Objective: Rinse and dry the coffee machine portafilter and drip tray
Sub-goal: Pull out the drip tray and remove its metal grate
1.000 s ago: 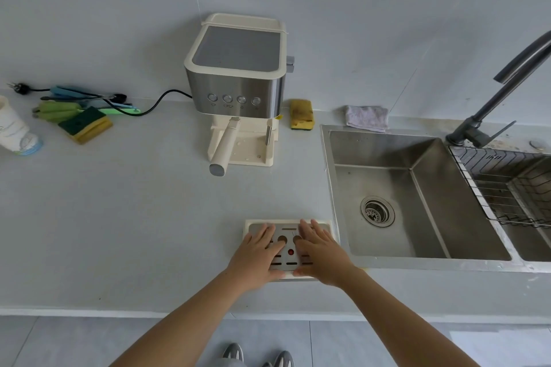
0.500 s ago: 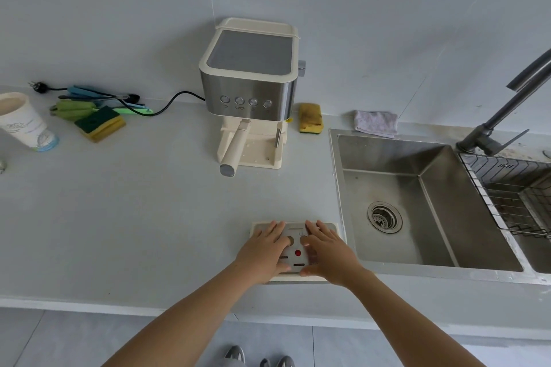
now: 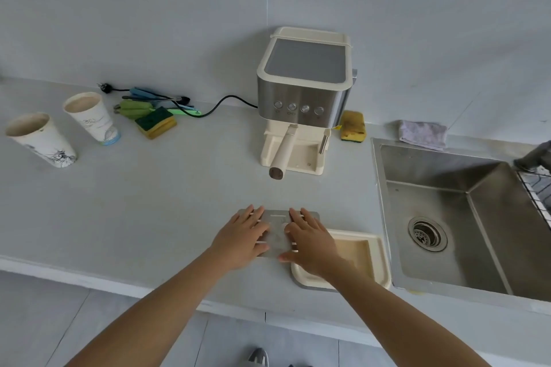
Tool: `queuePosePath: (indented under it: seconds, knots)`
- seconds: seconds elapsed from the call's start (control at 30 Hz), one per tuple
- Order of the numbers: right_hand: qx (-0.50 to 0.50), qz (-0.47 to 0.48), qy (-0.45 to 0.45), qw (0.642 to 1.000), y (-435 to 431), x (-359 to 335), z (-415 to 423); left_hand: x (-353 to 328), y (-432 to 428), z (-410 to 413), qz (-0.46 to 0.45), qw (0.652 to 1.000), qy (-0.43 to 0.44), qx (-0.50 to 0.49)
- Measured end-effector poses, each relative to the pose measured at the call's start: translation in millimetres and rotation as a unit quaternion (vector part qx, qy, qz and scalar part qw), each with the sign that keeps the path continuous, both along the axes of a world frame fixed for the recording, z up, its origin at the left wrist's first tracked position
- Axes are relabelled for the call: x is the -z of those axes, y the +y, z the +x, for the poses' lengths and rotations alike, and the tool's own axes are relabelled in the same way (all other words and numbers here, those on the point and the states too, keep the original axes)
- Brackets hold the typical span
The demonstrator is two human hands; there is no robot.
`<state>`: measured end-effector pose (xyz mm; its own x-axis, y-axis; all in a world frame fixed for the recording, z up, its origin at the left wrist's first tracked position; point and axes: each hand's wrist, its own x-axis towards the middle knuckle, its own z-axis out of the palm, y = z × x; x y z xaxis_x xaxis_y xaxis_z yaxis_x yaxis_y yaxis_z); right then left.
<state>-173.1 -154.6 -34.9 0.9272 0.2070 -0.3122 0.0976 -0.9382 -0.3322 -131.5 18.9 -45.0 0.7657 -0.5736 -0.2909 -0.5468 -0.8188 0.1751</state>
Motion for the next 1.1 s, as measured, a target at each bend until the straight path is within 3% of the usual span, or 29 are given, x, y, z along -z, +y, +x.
queuePosePath:
  seconds: [0.3, 0.8, 1.1]
  knots:
    - [-0.030, -0.014, 0.024, 0.999, 64.3, 26.5, 13.1, 20.9, 63.0, 3.0, 0.021, 0.999, 0.027, -0.029]
    - [-0.004, -0.016, 0.088, 0.996, 68.6, 55.6, 8.8, 48.8, 59.8, -1.7, 0.017, 0.998, 0.062, -0.016]
    - [0.021, 0.024, 0.015, 0.999, 26.0, 26.4, -5.1, 37.3, 29.1, -9.2, -0.046, 0.995, 0.071, -0.049]
